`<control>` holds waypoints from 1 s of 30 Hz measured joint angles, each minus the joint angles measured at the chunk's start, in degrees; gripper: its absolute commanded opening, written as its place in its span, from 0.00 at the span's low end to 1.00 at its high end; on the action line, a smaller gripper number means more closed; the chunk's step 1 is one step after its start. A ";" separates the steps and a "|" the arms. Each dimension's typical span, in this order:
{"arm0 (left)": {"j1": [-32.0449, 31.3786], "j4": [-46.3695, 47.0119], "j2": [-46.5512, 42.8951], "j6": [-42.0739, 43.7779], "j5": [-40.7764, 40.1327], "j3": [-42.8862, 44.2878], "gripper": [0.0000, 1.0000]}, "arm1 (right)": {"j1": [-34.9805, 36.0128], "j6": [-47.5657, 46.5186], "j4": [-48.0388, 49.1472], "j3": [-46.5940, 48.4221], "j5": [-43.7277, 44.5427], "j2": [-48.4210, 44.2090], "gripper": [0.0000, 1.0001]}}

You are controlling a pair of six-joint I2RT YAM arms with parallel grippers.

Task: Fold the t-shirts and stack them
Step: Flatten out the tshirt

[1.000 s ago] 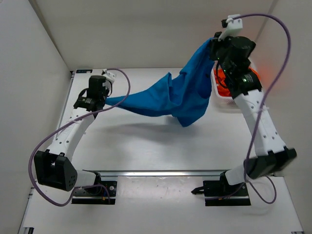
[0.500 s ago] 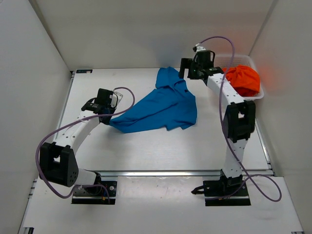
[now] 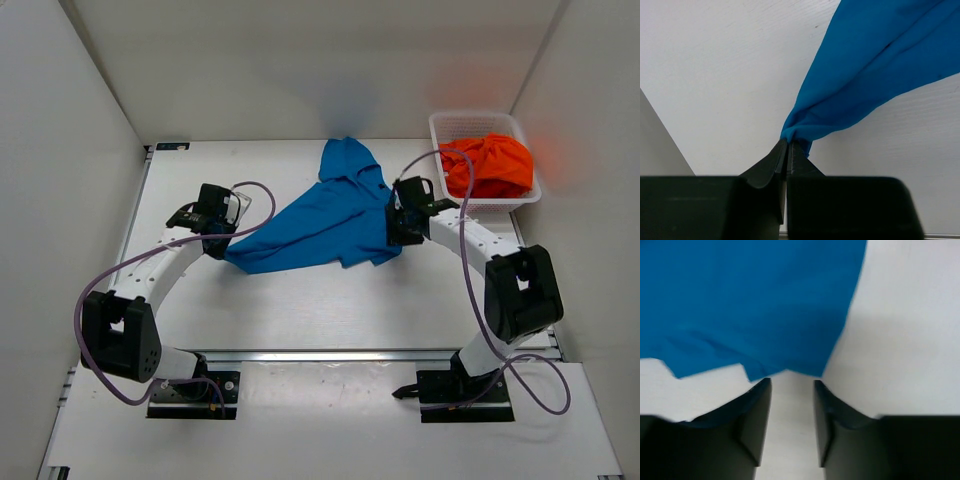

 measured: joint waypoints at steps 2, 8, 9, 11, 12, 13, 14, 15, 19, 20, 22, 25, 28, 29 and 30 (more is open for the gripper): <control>0.00 -0.02 0.00 -0.15 0.20 0.00 0.11 | -0.90 2.03 -1.27 -3.63 -0.96 1.18 0.39; -0.07 -0.02 0.09 -0.37 0.68 0.00 0.11 | -0.26 6.71 -1.84 -5.81 -3.43 0.72 0.58; -0.07 -0.02 0.11 -0.37 0.79 0.00 0.11 | 0.15 7.87 -1.22 -6.16 -4.17 0.39 0.57; -0.09 -0.02 0.20 -0.39 1.07 0.00 0.11 | 0.61 9.92 -0.44 -6.95 -5.18 0.09 0.56; -0.13 -0.02 0.20 -0.42 1.11 0.00 0.11 | 0.66 11.06 -0.42 -7.17 -5.68 0.09 0.55; -0.13 -0.02 0.20 -0.44 1.22 0.00 0.11 | 0.44 12.26 -0.61 -7.23 -5.84 0.22 0.53; -0.17 -0.02 0.20 -0.44 1.27 0.00 0.11 | -0.04 13.38 -0.76 -7.23 -5.95 0.31 0.54; -0.22 -0.02 0.22 -0.48 1.29 0.00 0.11 | -0.70 14.45 -0.81 -7.23 -6.01 0.46 0.53; -0.28 0.02 0.26 -0.50 1.40 -0.02 0.10 | -1.64 16.59 -1.14 -7.15 -4.92 1.99 0.56; -0.28 0.04 0.28 -0.50 1.42 -0.02 0.11 | -1.38 16.61 -1.20 -6.99 -4.76 2.69 0.56; -0.28 0.04 0.35 -0.52 1.40 -0.02 0.10 | -0.50 16.52 -1.64 -6.12 -4.35 4.48 0.55; -0.28 0.07 0.39 -0.50 1.42 -0.02 0.10 | 0.31 16.46 -1.90 -4.24 -4.04 7.26 0.54; -0.28 0.09 0.39 -0.48 1.42 -0.04 0.10 | 0.44 16.50 -1.95 -3.30 -3.04 8.66 0.53; -0.28 0.09 0.39 -0.46 1.40 -0.07 0.10 | 0.28 16.50 -2.14 -3.15 -2.62 8.87 0.52; -0.28 0.11 0.39 -0.44 1.38 -0.07 0.10 | 0.17 16.48 -2.38 -2.93 -2.19 9.18 0.51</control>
